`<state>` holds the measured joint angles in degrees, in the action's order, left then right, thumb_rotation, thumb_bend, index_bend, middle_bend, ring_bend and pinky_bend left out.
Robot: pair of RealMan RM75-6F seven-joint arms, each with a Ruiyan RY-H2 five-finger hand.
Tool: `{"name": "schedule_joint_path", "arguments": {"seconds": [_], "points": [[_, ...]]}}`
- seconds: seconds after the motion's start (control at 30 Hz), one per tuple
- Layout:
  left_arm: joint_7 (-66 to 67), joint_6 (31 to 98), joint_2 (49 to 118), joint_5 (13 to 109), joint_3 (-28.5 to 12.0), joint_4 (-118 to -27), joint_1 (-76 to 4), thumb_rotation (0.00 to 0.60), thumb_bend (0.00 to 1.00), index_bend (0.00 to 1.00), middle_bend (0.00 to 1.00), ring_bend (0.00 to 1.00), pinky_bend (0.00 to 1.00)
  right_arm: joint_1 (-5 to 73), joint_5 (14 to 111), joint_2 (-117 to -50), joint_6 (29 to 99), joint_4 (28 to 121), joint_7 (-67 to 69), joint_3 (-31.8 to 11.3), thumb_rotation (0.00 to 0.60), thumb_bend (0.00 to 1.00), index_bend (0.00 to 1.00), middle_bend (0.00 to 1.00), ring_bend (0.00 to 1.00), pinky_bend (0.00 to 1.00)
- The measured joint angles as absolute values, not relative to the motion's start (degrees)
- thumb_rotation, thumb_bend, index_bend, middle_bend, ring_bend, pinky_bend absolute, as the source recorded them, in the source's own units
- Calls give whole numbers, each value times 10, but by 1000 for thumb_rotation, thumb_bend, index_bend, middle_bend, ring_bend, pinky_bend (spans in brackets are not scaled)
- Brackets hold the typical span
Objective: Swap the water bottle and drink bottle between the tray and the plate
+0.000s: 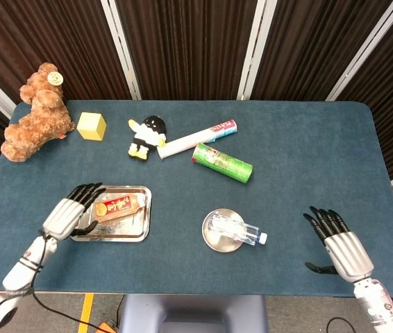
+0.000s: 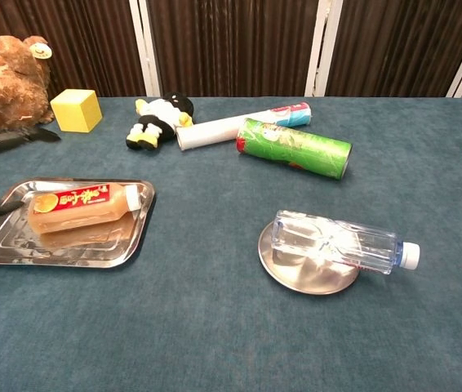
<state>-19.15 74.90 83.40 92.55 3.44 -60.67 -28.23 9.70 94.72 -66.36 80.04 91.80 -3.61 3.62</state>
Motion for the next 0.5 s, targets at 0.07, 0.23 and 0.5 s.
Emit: {"name": "schedule_joint_path", "arguments": {"seconds": [0.07, 0.23, 0.5], "points": [[-146, 785, 812, 918, 35, -661, -253, 600, 414, 0, 0, 0, 61, 90, 942, -666, 811, 920, -60, 32, 600, 202, 0, 0, 0, 145], [-16, 857, 762, 903, 45, -797, -182, 600, 414, 0, 0, 0, 60, 67, 930, -675, 839, 920, -109, 27, 600, 201, 0, 0, 0, 109], [55, 899, 715, 874, 47, -863, -117, 600, 414, 0, 0, 0, 57, 47, 969, -691, 880, 909, -143, 36, 600, 201, 0, 0, 0, 0]]}}
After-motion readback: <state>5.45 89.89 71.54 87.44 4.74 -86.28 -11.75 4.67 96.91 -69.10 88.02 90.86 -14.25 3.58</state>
